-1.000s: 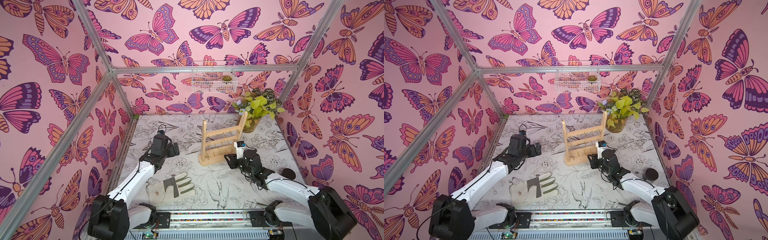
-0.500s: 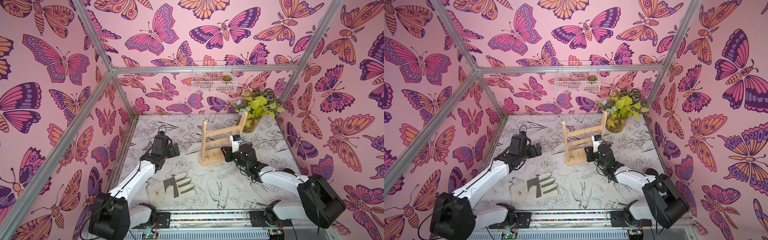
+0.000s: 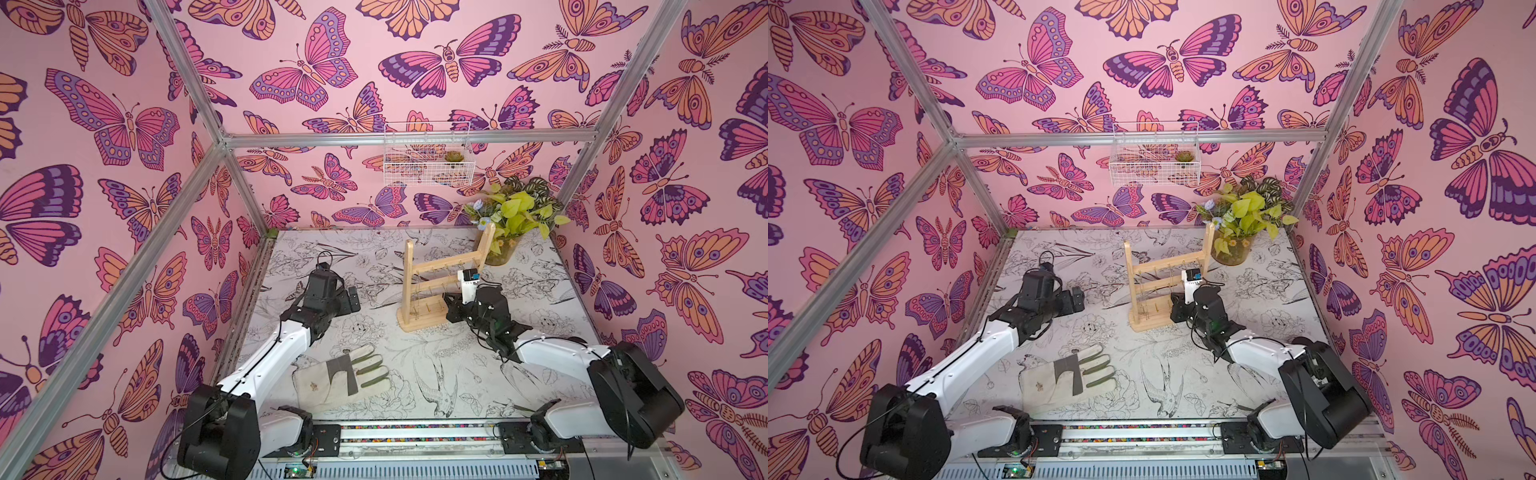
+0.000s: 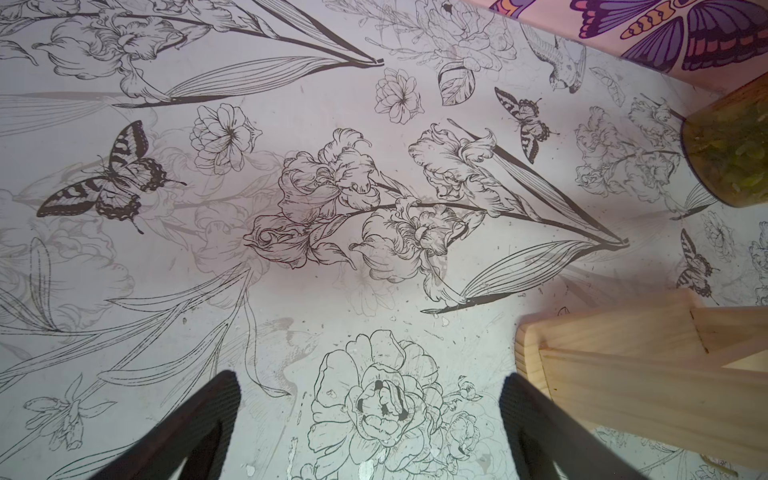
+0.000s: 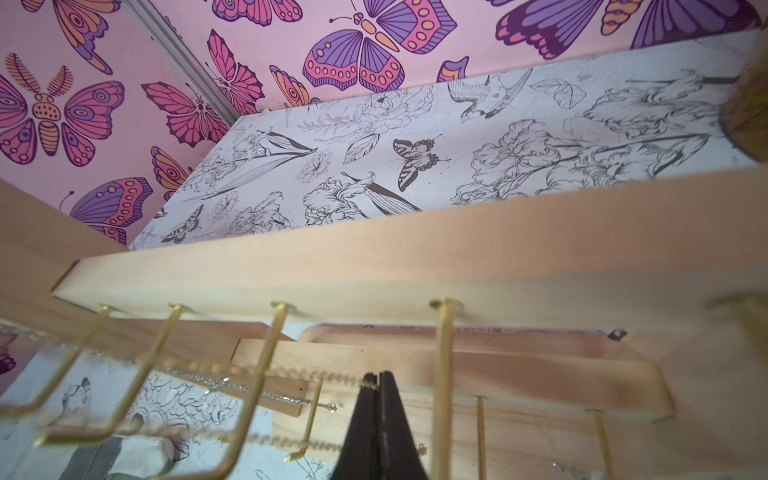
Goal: Hang the necklace on the jewelry display stand
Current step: Adjust the necklace on the stand.
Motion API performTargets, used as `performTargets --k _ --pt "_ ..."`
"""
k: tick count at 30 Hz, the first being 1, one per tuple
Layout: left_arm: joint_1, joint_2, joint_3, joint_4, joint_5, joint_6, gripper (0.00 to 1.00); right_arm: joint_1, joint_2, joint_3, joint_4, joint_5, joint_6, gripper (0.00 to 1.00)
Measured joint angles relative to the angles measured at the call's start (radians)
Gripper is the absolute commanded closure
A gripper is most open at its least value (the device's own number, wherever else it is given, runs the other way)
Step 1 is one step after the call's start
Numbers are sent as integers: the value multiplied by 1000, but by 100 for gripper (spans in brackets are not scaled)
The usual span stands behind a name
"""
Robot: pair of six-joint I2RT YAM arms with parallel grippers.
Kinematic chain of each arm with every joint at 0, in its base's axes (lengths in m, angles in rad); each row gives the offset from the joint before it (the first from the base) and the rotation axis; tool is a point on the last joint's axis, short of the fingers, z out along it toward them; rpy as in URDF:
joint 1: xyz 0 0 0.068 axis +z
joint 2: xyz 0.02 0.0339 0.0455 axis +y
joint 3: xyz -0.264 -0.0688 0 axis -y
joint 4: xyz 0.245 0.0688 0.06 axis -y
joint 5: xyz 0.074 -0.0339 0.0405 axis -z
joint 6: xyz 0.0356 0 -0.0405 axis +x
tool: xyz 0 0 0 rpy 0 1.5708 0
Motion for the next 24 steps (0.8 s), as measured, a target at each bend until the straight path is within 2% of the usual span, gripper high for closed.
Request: performTargets --k 11,24 --pt "0 10 0 2 20 -5 0 0 -67 0 -19 -1 -5 100" --pt "0 11 0 2 28 -12 0 0 -70 0 -30 -1 -8 99"
